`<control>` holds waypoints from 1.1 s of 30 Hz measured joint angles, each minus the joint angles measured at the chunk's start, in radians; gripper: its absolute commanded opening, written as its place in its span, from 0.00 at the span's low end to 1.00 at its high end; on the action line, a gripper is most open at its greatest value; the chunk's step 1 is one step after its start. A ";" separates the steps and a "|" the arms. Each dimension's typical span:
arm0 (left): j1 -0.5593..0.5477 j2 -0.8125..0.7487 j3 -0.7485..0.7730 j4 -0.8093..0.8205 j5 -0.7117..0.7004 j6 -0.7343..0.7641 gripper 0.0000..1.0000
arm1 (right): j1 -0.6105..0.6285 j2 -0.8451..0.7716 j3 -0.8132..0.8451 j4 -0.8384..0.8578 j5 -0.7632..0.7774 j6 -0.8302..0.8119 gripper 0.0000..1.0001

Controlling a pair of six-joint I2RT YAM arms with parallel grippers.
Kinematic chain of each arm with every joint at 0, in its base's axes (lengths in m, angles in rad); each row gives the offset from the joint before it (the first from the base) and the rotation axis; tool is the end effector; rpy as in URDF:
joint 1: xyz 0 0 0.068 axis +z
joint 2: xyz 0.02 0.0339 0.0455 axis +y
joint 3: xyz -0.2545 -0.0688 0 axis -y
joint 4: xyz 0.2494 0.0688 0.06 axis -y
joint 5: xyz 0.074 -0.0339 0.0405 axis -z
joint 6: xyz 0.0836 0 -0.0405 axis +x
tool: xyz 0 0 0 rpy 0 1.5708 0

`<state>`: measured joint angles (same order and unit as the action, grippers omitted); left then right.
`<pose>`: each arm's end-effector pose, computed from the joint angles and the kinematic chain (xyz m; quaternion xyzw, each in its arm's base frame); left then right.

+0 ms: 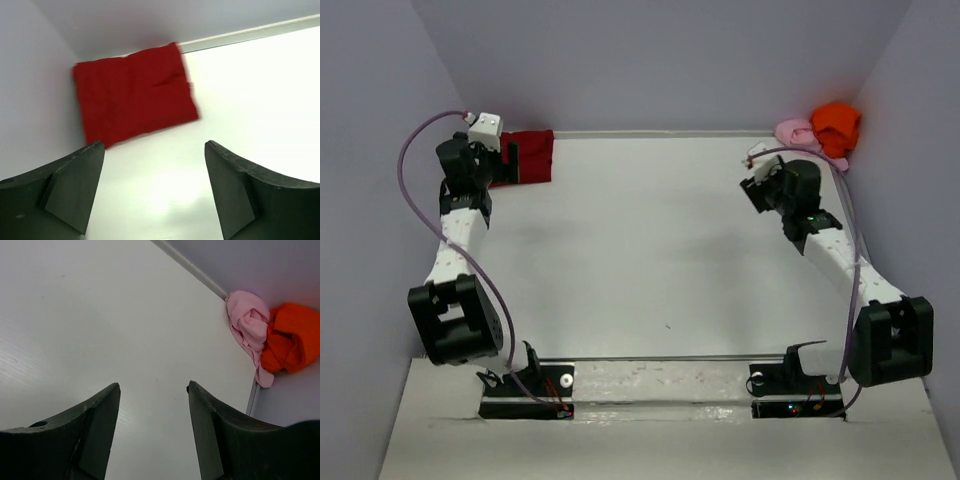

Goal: Fold and stack the t-shirts
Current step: Neatly place the folded tshirt to the corner

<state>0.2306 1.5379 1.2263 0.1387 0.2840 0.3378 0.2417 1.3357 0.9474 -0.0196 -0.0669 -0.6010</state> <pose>0.4136 0.0730 0.3220 0.1315 0.7518 0.0746 0.6418 0.3470 0.0913 0.2597 -0.3584 0.7546 -0.0706 0.5451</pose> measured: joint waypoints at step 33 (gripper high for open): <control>-0.044 -0.263 -0.879 1.036 0.097 -0.354 0.95 | -0.419 0.207 -0.367 0.679 -0.493 0.585 0.71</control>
<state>0.1864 1.2747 0.3470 1.1748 0.3809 -0.0158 -0.1776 1.5429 0.5804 0.6590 -0.5602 -0.0158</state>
